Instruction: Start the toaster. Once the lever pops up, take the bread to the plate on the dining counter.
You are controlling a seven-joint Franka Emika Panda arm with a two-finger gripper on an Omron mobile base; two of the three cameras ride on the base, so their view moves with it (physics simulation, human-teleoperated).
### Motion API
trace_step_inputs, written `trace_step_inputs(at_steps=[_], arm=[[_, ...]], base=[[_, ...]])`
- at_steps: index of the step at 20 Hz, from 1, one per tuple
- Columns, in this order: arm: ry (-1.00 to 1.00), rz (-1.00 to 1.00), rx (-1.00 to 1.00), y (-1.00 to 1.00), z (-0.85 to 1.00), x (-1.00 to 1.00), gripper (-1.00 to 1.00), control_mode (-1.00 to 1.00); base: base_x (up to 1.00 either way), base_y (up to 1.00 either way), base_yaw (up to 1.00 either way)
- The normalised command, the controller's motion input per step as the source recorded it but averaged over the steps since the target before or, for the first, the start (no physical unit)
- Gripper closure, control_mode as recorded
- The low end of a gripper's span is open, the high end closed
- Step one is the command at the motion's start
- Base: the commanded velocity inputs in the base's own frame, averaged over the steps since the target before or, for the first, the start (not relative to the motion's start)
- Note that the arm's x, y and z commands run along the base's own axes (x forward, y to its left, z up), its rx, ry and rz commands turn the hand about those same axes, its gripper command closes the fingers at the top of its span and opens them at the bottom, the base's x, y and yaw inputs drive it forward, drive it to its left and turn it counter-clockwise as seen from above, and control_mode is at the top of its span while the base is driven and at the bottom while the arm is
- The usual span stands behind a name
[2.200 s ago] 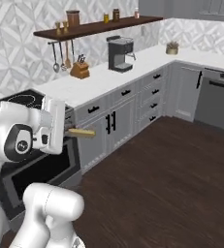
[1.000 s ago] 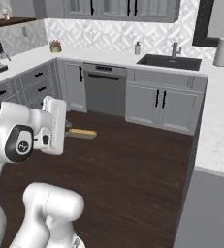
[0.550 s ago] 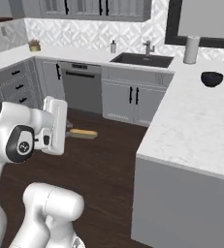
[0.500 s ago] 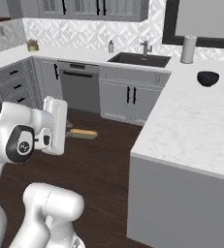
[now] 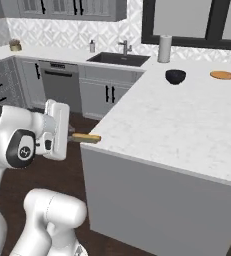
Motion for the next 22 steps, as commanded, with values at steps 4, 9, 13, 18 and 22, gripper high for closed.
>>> trace_step_inputs(at_steps=[4,9,13,18,22], arm=[[0.0,0.0,0.0,0.0,0.0,0.0,1.0,1.0],[0.0,0.0,0.0,0.0,0.0,0.0,1.0,1.0],[0.0,0.0,0.0,0.0,0.0,0.0,1.0,1.0],[0.0,0.0,0.0,0.0,0.0,0.0,1.0,1.0],[0.0,0.0,0.0,0.0,0.0,0.0,1.0,1.0]], base=[[0.0,-1.0,0.0],[0.02,-1.0,0.0],[0.05,-1.0,0.0],[0.1,-1.0,0.0],[0.22,-1.0,0.0]])
